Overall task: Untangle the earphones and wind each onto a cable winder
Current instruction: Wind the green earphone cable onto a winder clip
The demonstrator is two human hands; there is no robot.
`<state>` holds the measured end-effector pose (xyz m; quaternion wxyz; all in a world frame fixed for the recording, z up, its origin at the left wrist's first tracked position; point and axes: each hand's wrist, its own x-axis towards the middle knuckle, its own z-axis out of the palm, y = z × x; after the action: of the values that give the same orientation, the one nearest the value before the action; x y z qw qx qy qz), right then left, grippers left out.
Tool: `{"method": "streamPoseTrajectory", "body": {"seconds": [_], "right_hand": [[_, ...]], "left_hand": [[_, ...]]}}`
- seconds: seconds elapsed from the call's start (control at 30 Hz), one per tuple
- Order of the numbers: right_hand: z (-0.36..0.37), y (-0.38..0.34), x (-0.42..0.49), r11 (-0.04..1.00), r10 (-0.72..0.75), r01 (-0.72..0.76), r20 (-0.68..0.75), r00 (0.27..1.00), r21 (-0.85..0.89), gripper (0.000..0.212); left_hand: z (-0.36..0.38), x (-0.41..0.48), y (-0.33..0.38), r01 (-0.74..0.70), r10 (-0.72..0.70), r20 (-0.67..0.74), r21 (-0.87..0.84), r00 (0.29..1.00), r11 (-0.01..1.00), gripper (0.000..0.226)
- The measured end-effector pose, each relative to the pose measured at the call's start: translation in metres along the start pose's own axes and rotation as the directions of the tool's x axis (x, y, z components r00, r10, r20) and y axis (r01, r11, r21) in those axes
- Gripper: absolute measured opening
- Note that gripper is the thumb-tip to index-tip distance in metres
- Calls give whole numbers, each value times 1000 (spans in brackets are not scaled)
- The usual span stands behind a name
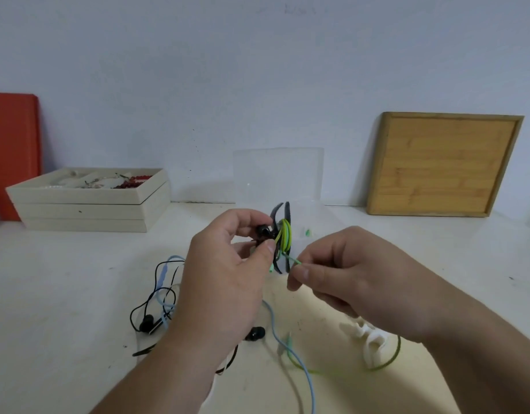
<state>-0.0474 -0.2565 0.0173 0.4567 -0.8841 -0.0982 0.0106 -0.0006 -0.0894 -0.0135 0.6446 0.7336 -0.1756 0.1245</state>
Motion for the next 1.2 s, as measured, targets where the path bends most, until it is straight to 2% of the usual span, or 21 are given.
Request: {"method": "streamPoseTrajectory", "body": {"seconds": [0.13,0.23,0.33,0.4,0.57,0.73,0.9,0.97,1.07,1.2], "right_hand": [[-4,-2,-2,997,-67,68,-73,995,20,24],[-10,-1,-3,992,-102,114,-212,972,49,27],[-16,3,-3,989,-103,138,-425,899,52,29],[-19,5,-3,992,-90,123,-518,851,29,26],[-17,7,2,993,-58,108,-584,810,50,24],[-16,15,5,988,71,12,-524,849,154,29],[-10,18,10,967,172,-76,-403,899,243,35],[-6,17,10,975,169,-104,-346,923,198,39],[2,15,11,984,143,-120,-180,973,131,43],[11,14,10,991,131,-131,5,991,38,40]], "left_hand": [[2,-2,-2,-68,54,112,126,992,990,28],[4,-4,-3,-96,66,178,168,982,981,29],[3,-5,1,-93,67,227,108,972,990,31],[2,-5,3,-73,60,265,42,962,996,33],[2,-7,8,-71,82,345,-46,935,996,34],[2,-6,10,-16,75,332,-178,940,984,34],[5,-4,8,109,-12,272,-345,962,932,31],[6,-2,6,140,-41,246,-399,968,906,29],[6,1,4,158,-86,169,-483,982,861,25],[5,3,2,168,-153,73,-514,986,841,22]]}}
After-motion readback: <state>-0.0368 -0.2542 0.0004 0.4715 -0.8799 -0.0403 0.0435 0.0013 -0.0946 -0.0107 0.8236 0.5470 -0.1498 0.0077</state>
